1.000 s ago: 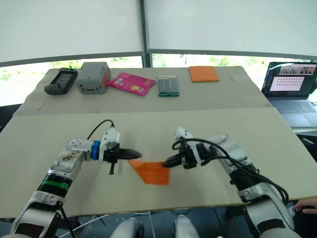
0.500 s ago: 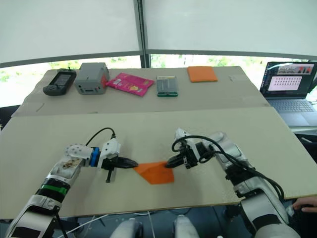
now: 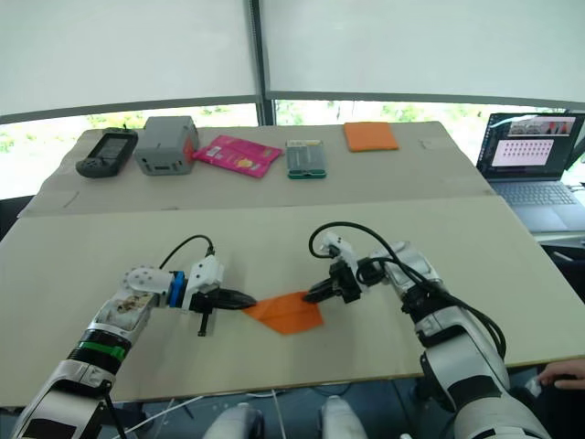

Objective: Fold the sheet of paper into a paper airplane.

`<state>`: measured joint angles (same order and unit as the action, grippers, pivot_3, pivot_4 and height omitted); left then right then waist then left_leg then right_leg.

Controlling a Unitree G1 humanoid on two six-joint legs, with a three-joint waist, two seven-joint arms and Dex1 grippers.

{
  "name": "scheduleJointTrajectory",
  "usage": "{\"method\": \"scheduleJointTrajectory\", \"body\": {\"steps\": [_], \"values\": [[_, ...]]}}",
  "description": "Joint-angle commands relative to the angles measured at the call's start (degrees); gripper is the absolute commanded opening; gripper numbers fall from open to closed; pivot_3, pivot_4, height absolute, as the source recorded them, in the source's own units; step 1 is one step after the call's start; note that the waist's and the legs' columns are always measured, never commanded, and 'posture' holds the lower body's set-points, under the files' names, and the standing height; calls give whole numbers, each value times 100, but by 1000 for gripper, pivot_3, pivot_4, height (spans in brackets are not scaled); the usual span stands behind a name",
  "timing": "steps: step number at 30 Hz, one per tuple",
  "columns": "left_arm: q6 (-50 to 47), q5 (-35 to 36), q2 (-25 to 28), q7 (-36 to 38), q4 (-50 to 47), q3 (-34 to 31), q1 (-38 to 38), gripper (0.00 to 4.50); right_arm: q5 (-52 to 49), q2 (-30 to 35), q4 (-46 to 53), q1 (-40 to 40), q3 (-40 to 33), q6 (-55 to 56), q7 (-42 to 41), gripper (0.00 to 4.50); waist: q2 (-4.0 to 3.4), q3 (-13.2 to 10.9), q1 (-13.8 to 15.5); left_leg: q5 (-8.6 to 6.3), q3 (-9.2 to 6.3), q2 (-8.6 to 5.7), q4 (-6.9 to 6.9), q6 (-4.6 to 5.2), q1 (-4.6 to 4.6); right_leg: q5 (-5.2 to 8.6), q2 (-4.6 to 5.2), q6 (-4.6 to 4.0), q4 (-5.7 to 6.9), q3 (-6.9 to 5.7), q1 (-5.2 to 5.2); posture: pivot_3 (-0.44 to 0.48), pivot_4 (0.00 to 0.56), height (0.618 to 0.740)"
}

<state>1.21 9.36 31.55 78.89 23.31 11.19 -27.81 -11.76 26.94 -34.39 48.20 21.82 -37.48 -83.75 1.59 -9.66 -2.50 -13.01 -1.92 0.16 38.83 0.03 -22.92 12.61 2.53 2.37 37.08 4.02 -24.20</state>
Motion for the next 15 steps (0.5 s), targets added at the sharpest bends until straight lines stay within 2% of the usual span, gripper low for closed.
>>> {"method": "scheduleJointTrajectory", "body": {"steps": [1, 9, 15], "values": [[-18, 5, 52, -31, -53, -21, 71, 0, 76, 104, -86, 33, -35, -144, -90, 34, 0, 0, 9, 0, 0, 0, 0, 0, 0, 0, 0, 0, 0, 0, 1, 0, 150, 740], [54, 96, -98, -108, 23, -93, -86, 0, 115, -176, -858, 231, -162, -272, 72, 34, 2, 2, 7, 0, 0, 0, 1, 0, 9, 0, 0, 0, -1, 0, 11, 0, 150, 740], [-594, 933, -354, -102, -757, -478, -89, 0, 272, -184, -902, 168, -19, -211, -28, 34, 8, 6, 3, 0, -1, 2, 3, 0, 11, -2, -1, 0, 0, -1, 12, 0, 150, 740]]}}
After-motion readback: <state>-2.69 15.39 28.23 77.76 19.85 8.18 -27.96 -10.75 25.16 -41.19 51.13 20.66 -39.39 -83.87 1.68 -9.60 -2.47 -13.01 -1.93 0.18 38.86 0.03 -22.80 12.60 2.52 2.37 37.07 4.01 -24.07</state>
